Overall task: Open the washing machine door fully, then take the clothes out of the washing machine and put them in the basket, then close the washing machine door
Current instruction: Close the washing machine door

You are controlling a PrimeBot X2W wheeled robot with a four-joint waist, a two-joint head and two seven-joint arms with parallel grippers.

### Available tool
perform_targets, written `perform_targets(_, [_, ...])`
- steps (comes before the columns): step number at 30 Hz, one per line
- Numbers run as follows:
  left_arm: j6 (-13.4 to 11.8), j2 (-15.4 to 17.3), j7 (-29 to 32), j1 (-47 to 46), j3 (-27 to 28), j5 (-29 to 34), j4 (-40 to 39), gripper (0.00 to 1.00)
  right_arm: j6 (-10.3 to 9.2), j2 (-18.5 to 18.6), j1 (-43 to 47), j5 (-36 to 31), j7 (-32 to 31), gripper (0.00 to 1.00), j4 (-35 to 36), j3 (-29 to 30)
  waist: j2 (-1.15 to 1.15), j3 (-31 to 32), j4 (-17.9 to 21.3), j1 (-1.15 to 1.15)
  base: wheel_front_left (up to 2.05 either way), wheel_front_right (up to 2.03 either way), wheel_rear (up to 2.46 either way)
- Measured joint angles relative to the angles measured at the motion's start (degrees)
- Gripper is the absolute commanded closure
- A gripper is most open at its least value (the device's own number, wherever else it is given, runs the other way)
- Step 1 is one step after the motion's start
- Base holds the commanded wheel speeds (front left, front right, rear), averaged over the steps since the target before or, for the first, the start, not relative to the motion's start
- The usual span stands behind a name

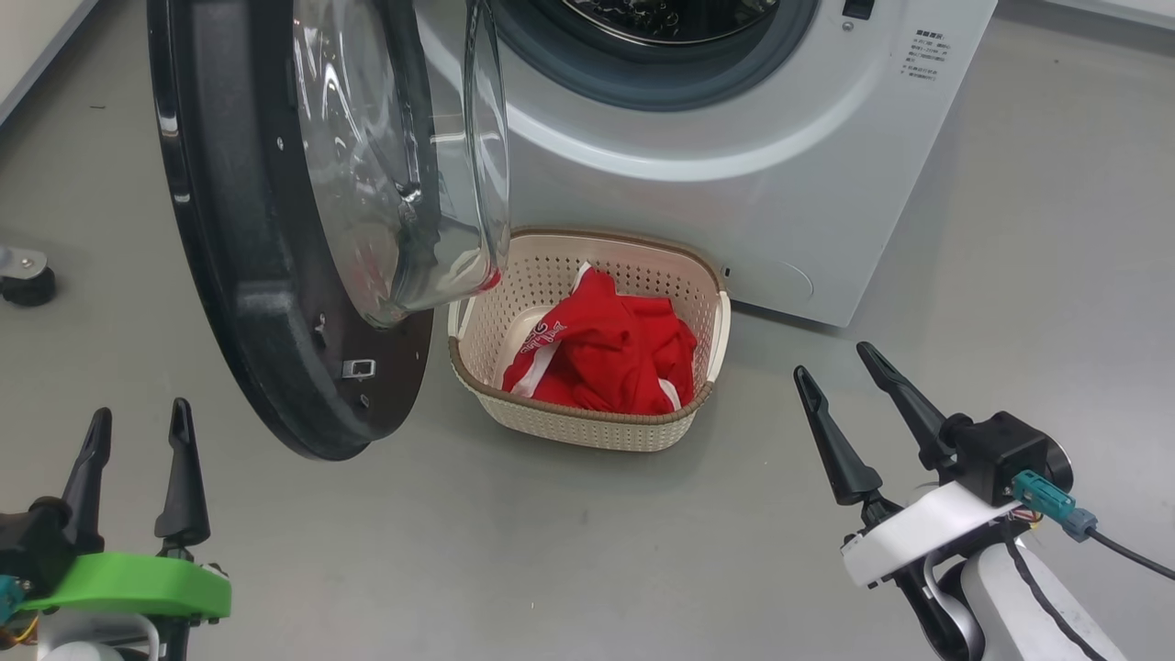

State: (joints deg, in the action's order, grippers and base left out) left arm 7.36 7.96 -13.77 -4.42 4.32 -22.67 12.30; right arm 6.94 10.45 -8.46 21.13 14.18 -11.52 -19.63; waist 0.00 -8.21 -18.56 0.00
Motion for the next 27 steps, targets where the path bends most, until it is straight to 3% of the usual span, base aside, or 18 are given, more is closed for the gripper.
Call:
perform_targets(4, [0.0, 0.08, -0.01, -0.01, -0.08, 0.0, 0.23, 0.07, 0.0, -0.03, 0.07, -0.07, 0.0, 0.0, -0.01, -0.19, 0.0, 0.14, 0.08, 0.0, 0.0, 0.0, 0.0])
perform_targets(5, [0.0, 0.09, -0.03, -0.01, -0.11, 0.0, 0.3, 0.44, 0.0, -0.03, 0.09, -0.07, 0.0, 0.0, -0.04, -0.24, 0.0, 0.19, 0.1, 0.0, 0.0, 0.0, 0.0])
perform_targets(7, [0.0, 0.09, -0.43, -0.01, -0.3, -0.03, 0.48, 1.0, 0.0, -0.03, 0.21, -0.08, 0.0, 0.0, -0.05, -0.32, 0.0, 0.28, 0.14, 0.0, 0.0, 0.0, 0.0])
perform_targets(19, [0.0, 0.18, -0.24, 0.02, -1.52, -1.94, 1.77, 1.0, 0.03, -0.05, 0.77, -0.08, 0.0, 0.0, -0.33, -0.99, 0.0, 0.98, 0.16, 0.0, 0.0, 0.0, 0.0])
perform_targets(27, [0.0, -1.27, 6.31, -2.7, -1.2, -16.93, 0.31, 1.0, 0.03, -0.19, 0.77, -0.08, 0.0, 0.0, -0.32, -1.19, 0.0, 1.01, 0.02, 0.0, 0.0, 0.0, 0.0])
